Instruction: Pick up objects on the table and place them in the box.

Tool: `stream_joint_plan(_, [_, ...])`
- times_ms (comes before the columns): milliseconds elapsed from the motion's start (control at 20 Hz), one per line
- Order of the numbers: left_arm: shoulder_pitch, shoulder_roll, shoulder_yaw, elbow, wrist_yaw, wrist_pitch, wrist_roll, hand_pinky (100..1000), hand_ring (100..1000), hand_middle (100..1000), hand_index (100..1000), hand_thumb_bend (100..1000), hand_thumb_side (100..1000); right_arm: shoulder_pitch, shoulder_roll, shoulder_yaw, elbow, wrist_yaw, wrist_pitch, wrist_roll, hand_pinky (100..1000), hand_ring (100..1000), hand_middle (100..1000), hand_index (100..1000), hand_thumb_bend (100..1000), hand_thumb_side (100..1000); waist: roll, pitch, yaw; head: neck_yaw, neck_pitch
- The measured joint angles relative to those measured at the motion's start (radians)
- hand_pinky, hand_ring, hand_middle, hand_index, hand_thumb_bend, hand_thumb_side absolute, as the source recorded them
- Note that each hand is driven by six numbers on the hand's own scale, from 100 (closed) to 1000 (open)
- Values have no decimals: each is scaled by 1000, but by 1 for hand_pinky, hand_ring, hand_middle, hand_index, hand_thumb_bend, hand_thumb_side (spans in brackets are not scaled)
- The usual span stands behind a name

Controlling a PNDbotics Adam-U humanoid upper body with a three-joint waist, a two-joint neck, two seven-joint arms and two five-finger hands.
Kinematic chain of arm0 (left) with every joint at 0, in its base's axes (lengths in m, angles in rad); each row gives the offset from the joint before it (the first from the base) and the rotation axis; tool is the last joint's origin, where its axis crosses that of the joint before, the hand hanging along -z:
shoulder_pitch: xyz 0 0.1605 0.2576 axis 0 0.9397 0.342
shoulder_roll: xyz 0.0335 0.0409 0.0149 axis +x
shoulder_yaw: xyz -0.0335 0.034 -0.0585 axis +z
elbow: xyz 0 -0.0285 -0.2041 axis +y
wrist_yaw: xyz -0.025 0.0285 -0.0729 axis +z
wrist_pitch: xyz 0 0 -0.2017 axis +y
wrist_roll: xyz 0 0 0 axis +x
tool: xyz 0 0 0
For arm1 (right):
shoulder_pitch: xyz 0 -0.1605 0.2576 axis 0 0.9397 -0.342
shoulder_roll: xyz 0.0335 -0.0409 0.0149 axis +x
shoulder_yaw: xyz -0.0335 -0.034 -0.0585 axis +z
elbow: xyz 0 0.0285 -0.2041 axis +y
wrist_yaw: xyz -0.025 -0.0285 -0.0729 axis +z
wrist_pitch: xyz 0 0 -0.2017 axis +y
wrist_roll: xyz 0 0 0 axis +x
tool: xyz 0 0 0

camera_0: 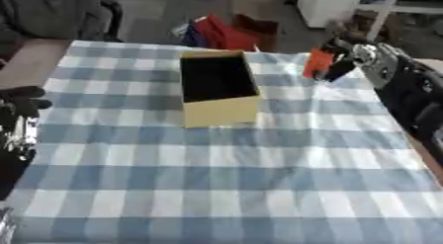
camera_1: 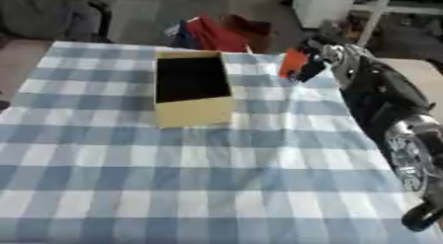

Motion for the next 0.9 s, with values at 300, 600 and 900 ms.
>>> stream_joint_plan(300, [-4,0,-6,0,0,0,-5,834,668,660,733,100,592,-30,77,-30,-122,98,-71,100,775,774,586,735,188,196,4,6,17,-25,0])
stream_joint_plan(600, [-12,0,-7,0,2,0,-7,834,667,660,732,100,592,-25,123,-33,-179,135,-169,172,777,782,632,771,184,198,4,12,35,-45,0])
stream_joint_plan(900, [-23,-2,-12,0,6,-1,-13,835,666,659,732,100,592,11,157,-26,-178,136,-210,177,778,793,714,829,179,204,4,22,58,-66,0])
